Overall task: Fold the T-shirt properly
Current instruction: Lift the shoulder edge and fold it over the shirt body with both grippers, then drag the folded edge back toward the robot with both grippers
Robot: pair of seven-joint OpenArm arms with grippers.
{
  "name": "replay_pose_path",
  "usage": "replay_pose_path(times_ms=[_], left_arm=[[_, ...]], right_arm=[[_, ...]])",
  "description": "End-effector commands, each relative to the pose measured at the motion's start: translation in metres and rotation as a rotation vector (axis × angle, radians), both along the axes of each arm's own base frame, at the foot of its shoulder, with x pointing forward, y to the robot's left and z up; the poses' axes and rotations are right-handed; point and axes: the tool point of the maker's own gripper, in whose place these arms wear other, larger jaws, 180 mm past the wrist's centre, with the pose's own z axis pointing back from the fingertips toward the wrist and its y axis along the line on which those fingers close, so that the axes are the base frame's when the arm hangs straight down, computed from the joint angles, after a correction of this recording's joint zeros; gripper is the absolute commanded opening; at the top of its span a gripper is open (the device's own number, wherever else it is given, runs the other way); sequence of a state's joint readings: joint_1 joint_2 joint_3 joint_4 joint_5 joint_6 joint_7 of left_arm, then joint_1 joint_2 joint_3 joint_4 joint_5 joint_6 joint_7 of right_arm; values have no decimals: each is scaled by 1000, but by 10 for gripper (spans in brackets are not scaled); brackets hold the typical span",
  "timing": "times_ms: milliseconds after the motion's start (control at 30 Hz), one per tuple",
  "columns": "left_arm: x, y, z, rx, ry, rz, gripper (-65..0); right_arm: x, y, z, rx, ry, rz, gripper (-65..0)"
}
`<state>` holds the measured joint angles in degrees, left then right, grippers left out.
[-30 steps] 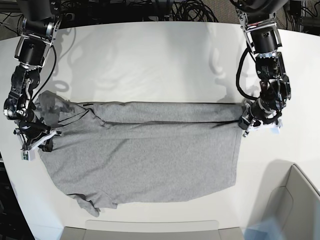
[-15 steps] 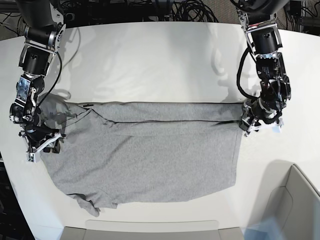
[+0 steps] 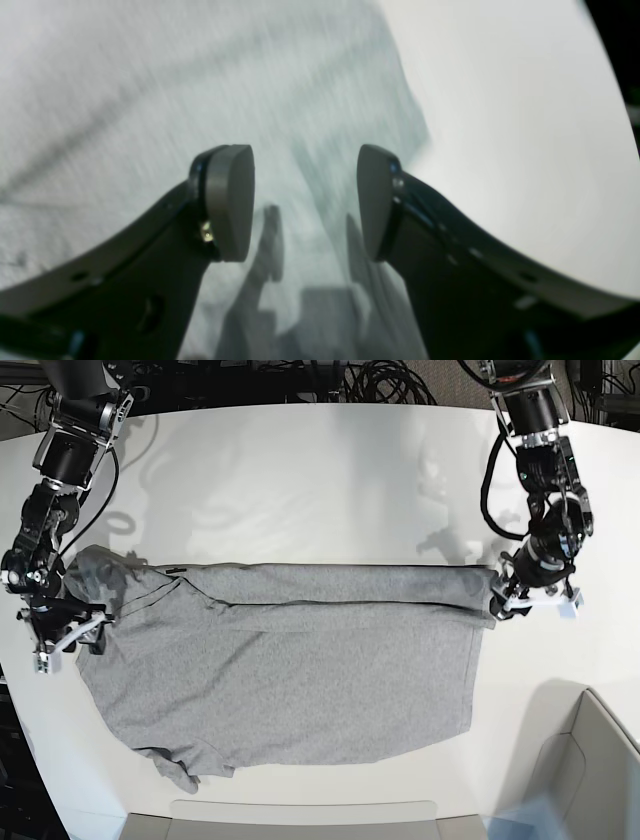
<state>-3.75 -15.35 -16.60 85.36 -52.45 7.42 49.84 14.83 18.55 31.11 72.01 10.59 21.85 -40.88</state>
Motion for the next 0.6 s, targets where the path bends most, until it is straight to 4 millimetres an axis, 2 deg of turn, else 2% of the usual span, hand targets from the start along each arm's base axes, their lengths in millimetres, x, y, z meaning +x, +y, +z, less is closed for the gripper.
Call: replay_pose_path(times_ms=[0, 167, 267, 433, 567], left_arm=[[5, 3, 17, 15, -50, -3, -436], [-19, 6, 4, 41, 17, -43, -422], [-24, 8, -7, 32, 58, -44, -411], [-26, 22, -21, 30, 114, -33, -404], [-25, 11, -33, 22, 145, -72, -395]], right_arm=[[4, -18, 32, -11, -79, -25, -324], [-37, -39, 12, -9, -6, -13, -324], [-49, -41, -7, -29, 55, -16, -324], [-54, -44, -20, -21, 95, -26, -324], [-55, -43, -24, -12, 104, -27, -324]])
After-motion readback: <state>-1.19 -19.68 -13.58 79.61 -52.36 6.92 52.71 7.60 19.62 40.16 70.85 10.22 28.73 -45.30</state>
